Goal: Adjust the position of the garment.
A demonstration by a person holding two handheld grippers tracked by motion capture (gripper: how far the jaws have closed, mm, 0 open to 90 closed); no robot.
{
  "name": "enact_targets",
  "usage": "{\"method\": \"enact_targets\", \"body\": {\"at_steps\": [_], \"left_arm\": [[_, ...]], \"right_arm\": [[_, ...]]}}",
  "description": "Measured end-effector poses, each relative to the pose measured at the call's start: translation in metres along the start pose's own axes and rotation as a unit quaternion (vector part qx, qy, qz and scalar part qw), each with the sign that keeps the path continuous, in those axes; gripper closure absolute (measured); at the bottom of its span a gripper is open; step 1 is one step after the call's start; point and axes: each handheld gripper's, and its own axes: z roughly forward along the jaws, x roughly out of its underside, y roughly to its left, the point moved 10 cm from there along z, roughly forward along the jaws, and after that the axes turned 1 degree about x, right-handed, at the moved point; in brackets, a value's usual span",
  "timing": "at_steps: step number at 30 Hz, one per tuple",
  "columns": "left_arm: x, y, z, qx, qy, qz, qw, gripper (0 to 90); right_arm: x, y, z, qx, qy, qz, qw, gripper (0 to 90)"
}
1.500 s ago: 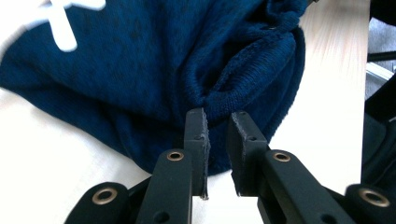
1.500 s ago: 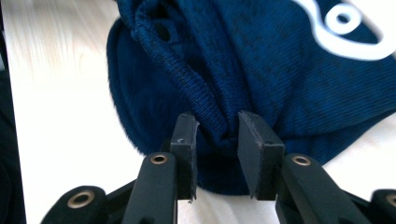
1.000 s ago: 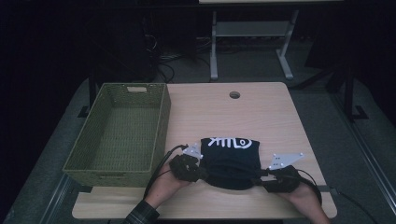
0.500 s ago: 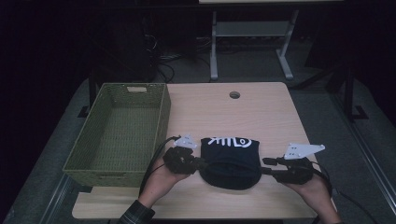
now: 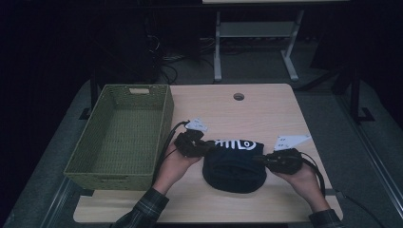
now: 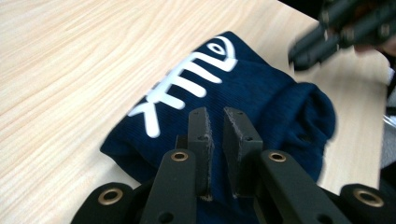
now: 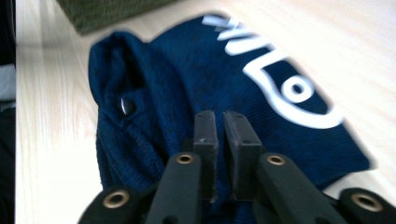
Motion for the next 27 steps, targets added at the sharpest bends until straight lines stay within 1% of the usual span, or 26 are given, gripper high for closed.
{"method": "enact_targets", "body": {"at_steps": [2,5,6,8,9,10,11,12,14,15,16,18,20,22,24,27], "left_arm": [[0.001,0.002,0.005,-0.001,0.003,-0.005,1.0000,80.5],[0.007,0.005,0.008,-0.005,0.016,-0.002,0.9999,77.7],[0.008,0.005,0.010,-0.006,0.015,-0.007,0.9998,75.9],[0.012,0.007,0.012,-0.012,0.023,-0.010,0.9996,71.0],[0.015,0.009,0.013,-0.014,0.030,-0.008,0.9994,68.4],[0.017,0.010,0.014,-0.017,0.033,-0.013,0.9992,64.8],[0.019,0.011,0.017,-0.022,0.032,-0.020,0.9990,60.2],[0.022,0.013,0.018,-0.025,0.037,-0.020,0.9988,56.1],[0.026,0.015,0.020,-0.029,0.043,-0.029,0.9983,48.0],[0.028,0.016,0.021,-0.031,0.047,-0.034,0.9979,44.1],[0.029,0.017,0.023,-0.033,0.045,-0.038,0.9977,40.8],[0.033,0.020,0.023,-0.037,0.050,-0.041,0.9972,34.9],[0.037,0.024,0.025,-0.043,0.057,-0.044,0.9965,28.1],[0.040,0.027,0.029,-0.040,0.059,-0.051,0.9961,22.6],[0.044,0.029,0.032,-0.040,0.066,-0.045,0.9960,20.5],[0.048,0.032,0.038,-0.037,0.071,-0.047,0.9957,18.1]], "right_arm": [[0.007,0.002,0.009,-0.005,0.018,-0.001,0.9998,85.3],[0.015,0.006,0.016,-0.016,0.036,0.002,0.9992,86.2],[0.017,0.007,0.018,-0.018,0.039,0.000,0.9991,86.6],[0.020,0.011,0.021,-0.020,0.040,-0.001,0.9990,86.7],[0.023,0.013,0.023,-0.022,0.045,-0.002,0.9987,86.7],[0.025,0.016,0.025,-0.022,0.050,-0.002,0.9985,86.7],[0.027,0.018,0.026,-0.026,0.055,-0.002,0.9982,86.7],[0.028,0.021,0.028,-0.028,0.059,0.001,0.9979,86.7],[0.029,0.026,0.031,-0.032,0.060,-0.004,0.9977,86.8],[0.029,0.029,0.032,-0.033,0.060,-0.003,0.9976,86.8],[0.029,0.031,0.033,-0.033,0.063,-0.006,0.9975,86.8],[0.031,0.036,0.036,-0.032,0.069,-0.010,0.9971,87.0],[0.032,0.038,0.038,-0.031,0.067,-0.013,0.9972,87.1],[0.033,0.038,0.039,-0.031,0.067,-0.011,0.9972,87.1],[0.033,0.037,0.039,-0.031,0.067,-0.014,0.9972,87.1],[0.033,0.037,0.039,-0.030,0.068,-0.011,0.9972,87.1]]}}
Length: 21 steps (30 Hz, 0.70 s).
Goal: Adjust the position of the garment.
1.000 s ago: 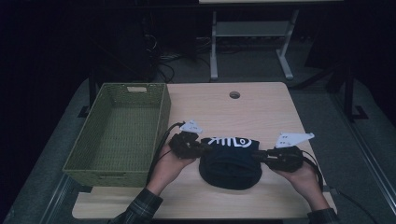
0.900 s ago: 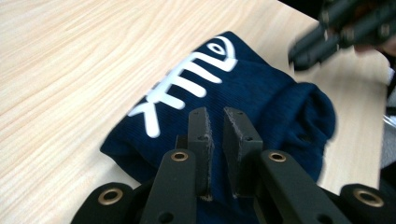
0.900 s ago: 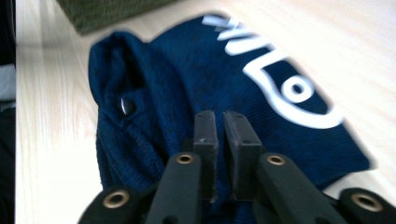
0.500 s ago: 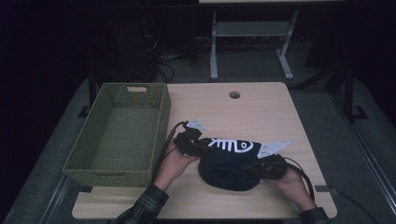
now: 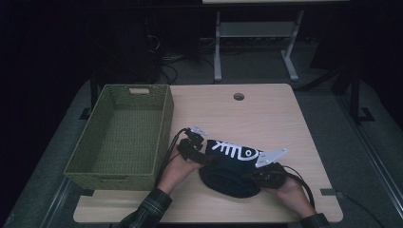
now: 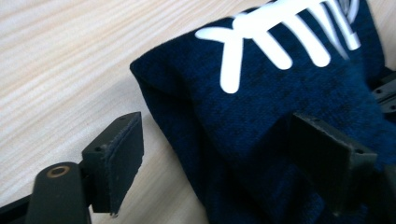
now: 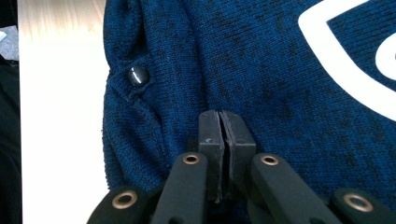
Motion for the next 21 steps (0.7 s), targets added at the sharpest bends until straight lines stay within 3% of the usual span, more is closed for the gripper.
{"method": "enact_targets", "body": {"at_steps": [6,12,13,14,17,21], "left_arm": [[0.008,0.001,0.013,0.009,0.007,-0.015,0.9998,16.2],[0.015,0.005,0.019,0.009,0.022,-0.004,0.9997,15.9],[0.014,0.004,0.021,0.010,0.018,-0.011,0.9997,15.9],[0.016,0.005,0.021,0.010,0.021,-0.001,0.9997,15.8],[0.015,0.003,0.023,0.006,0.015,-0.003,0.9999,16.0],[0.014,-0.001,0.023,0.013,0.016,0.005,0.9998,22.6]], "right_arm": [[0.000,-0.001,0.001,0.003,0.000,-0.006,1.0000,87.3],[0.001,0.000,0.001,0.004,0.003,-0.003,1.0000,87.3],[0.001,0.000,0.001,0.004,0.003,-0.004,1.0000,87.4],[0.001,0.000,0.001,0.004,0.003,-0.002,1.0000,87.4],[0.001,0.000,0.002,0.005,0.004,-0.003,1.0000,87.4],[0.001,0.000,0.002,0.005,0.004,-0.004,1.0000,87.4]]}}
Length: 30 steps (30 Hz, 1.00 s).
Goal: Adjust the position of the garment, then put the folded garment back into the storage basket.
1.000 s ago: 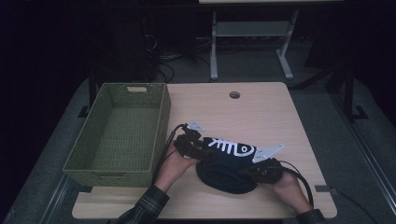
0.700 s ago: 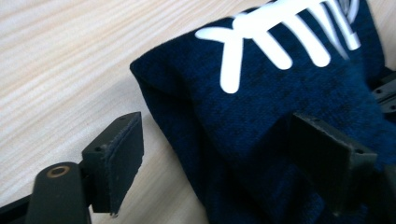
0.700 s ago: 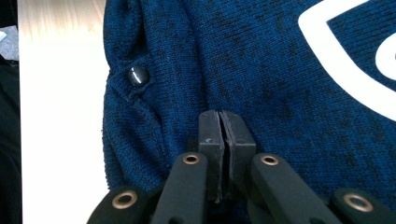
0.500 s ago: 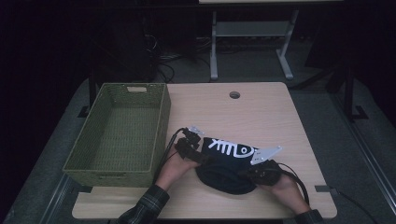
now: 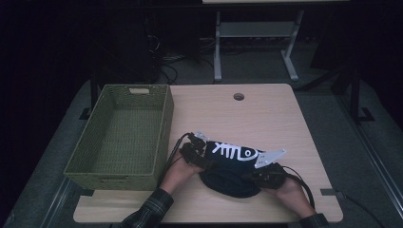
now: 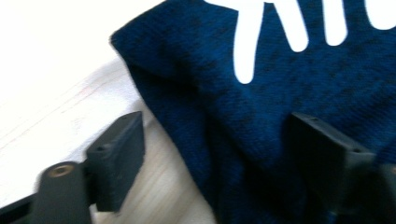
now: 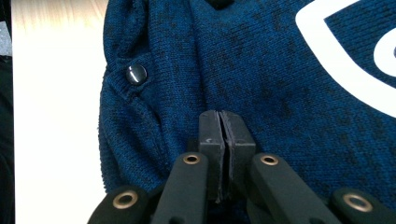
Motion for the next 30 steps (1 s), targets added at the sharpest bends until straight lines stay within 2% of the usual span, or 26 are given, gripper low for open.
{"method": "enact_targets", "body": {"at_steps": [1,3,5,13,16,19,23,26,30], "left_arm": [[0.000,0.000,0.000,0.001,0.003,0.006,1.0000,24.8],[-0.001,-0.003,0.000,0.009,-0.002,0.003,1.0000,27.5],[-0.001,-0.006,-0.001,0.029,-0.003,0.005,0.9995,38.2],[0.000,-0.010,0.000,0.061,-0.001,-0.014,0.9981,59.0],[-0.001,-0.012,-0.001,0.063,-0.001,-0.015,0.9979,65.9],[-0.002,-0.013,-0.002,0.058,0.006,-0.006,0.9983,70.1],[-0.003,-0.013,-0.003,0.059,0.009,-0.001,0.9982,72.4],[-0.004,-0.013,-0.004,0.065,0.009,-0.006,0.9978,73.3],[-0.005,-0.012,-0.007,0.067,0.013,-0.006,0.9977,73.7]], "right_arm": [[0.000,0.000,0.000,0.000,0.000,0.000,1.0000,87.4],[0.000,0.000,0.000,0.001,0.001,-0.001,1.0000,87.4],[0.000,0.000,0.000,0.001,0.001,-0.001,1.0000,87.4],[0.000,0.000,0.001,0.001,0.002,-0.001,1.0000,87.5],[0.000,0.000,0.001,0.001,0.001,-0.002,1.0000,87.4],[0.000,0.000,0.000,0.003,0.000,-0.005,1.0000,86.4],[-0.001,-0.001,-0.002,0.002,-0.002,0.000,1.0000,79.5],[-0.002,-0.002,-0.006,0.007,-0.008,0.004,0.9999,71.8],[-0.003,-0.006,-0.015,0.034,-0.021,0.010,0.9992,59.1]]}}
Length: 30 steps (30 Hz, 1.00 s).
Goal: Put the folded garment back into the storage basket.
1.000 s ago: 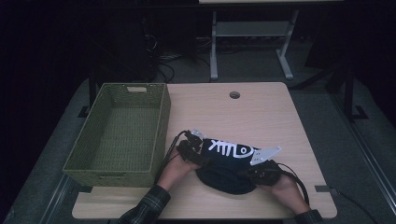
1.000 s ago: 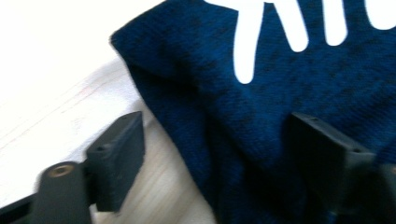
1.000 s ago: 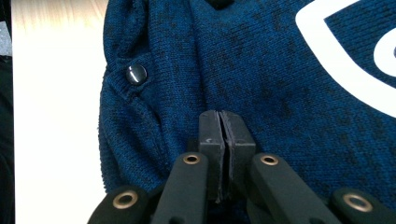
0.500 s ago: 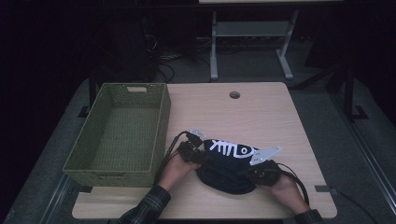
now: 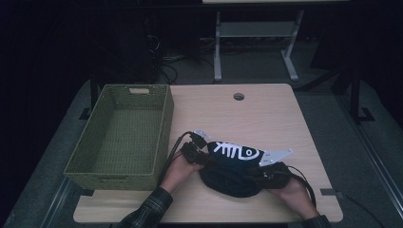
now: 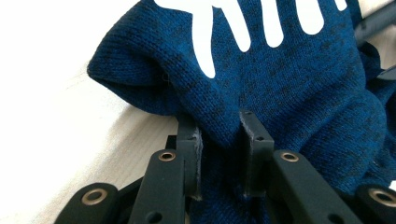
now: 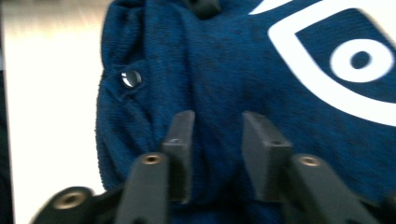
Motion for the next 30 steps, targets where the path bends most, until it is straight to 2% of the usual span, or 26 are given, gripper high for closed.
{"method": "enact_targets", "body": {"at_steps": [2,6,11,13,17,21,25,30], "left_arm": [[-0.001,0.000,-0.002,-0.001,0.001,0.004,1.0000,73.8],[-0.001,0.000,-0.006,-0.004,0.000,0.005,1.0000,73.8],[-0.003,0.000,-0.011,-0.006,-0.004,0.001,1.0000,73.8],[-0.005,0.000,-0.014,-0.007,-0.007,-0.001,0.9999,73.8],[-0.008,-0.003,-0.020,-0.010,-0.010,0.001,0.9999,73.9],[-0.011,-0.008,-0.024,-0.014,-0.011,0.000,0.9998,73.8],[-0.014,-0.013,-0.029,-0.009,-0.016,-0.001,0.9998,73.8],[-0.019,-0.018,-0.038,0.000,-0.017,-0.001,0.9999,73.8]], "right_arm": [[0.003,-0.004,-0.005,0.023,-0.001,0.000,0.9997,54.9],[0.009,-0.013,-0.020,0.053,-0.023,0.016,0.9982,45.6],[0.024,-0.031,-0.039,0.093,-0.036,0.053,0.9936,35.1],[0.032,-0.041,-0.043,0.115,-0.036,0.067,0.9904,28.7],[0.053,-0.063,-0.044,0.155,-0.015,0.096,0.9831,18.5],[0.064,-0.080,-0.041,0.188,0.000,0.116,0.9753,15.9],[0.068,-0.085,-0.037,0.197,0.006,0.124,0.9725,13.7],[0.069,-0.087,-0.035,0.192,-0.011,0.133,0.9724,11.7]]}}
